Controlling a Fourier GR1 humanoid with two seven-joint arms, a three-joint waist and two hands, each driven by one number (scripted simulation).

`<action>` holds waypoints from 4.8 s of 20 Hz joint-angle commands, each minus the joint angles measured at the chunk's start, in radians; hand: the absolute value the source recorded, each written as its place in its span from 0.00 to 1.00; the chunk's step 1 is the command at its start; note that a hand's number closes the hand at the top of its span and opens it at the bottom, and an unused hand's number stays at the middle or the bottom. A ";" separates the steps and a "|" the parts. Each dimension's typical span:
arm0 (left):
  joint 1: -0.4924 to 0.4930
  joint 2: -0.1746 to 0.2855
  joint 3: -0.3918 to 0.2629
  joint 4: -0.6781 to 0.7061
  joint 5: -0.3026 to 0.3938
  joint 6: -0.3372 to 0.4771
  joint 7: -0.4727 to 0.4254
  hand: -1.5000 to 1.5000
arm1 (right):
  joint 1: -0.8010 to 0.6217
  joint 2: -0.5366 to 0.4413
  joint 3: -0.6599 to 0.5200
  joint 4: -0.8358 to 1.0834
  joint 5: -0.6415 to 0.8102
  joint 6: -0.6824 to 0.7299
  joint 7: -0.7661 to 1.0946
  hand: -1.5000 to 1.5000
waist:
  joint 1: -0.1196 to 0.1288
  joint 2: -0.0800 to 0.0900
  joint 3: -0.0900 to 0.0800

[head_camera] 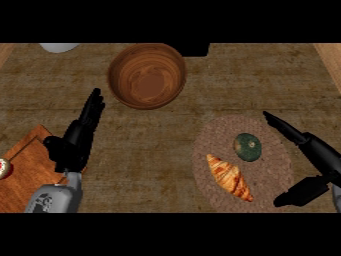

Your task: Pick the squash from the placemat and place it in the bowl

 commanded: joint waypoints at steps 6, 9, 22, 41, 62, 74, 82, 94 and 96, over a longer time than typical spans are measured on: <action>0.025 -0.032 -0.005 -0.060 -0.046 0.001 0.041 0.50 | 0.030 0.075 -0.028 0.092 0.051 0.027 -0.076 0.00 | 0.000 0.000 0.000; 0.078 0.006 0.035 -0.075 -0.006 -0.078 0.014 0.50 | -0.057 0.082 -0.049 0.184 0.070 0.054 -0.054 0.00 | 0.003 0.000 0.000; 0.031 -0.019 0.053 -0.092 -0.009 -0.087 0.079 0.50 | -0.181 0.137 -0.029 0.432 0.316 -0.156 -0.152 0.00 | 0.007 0.001 0.000; 0.016 -0.039 0.071 -0.053 -0.050 -0.089 0.042 0.50 | -0.178 0.185 0.087 0.589 0.514 -0.231 -0.455 1.00 | 0.004 0.001 0.000; -0.072 -0.093 -0.021 -0.015 -0.059 -0.124 0.067 0.50 | -0.697 0.407 0.396 0.397 0.404 -1.135 0.443 1.00 | 0.177 -0.001 -0.008; -0.103 -0.087 -0.017 0.017 -0.068 -0.126 0.077 0.50 | -1.218 0.408 0.461 0.660 0.586 -1.205 1.042 1.00 | 0.172 -0.001 -0.012; -0.118 -0.070 0.011 0.037 -0.059 -0.131 0.046 0.50 | -1.464 0.407 0.503 0.840 0.592 -1.187 1.336 1.00 | 0.170 0.018 -0.009; -0.135 -0.094 0.005 0.033 -0.067 -0.099 0.062 0.50 | -1.542 0.407 0.621 1.110 0.575 -0.988 1.424 1.00 | 0.137 0.024 -0.007; -0.120 -0.056 0.041 0.014 -0.047 -0.116 0.065 0.50 | -1.504 0.407 0.608 1.164 0.578 -1.045 1.372 1.00 | 0.127 0.027 -0.005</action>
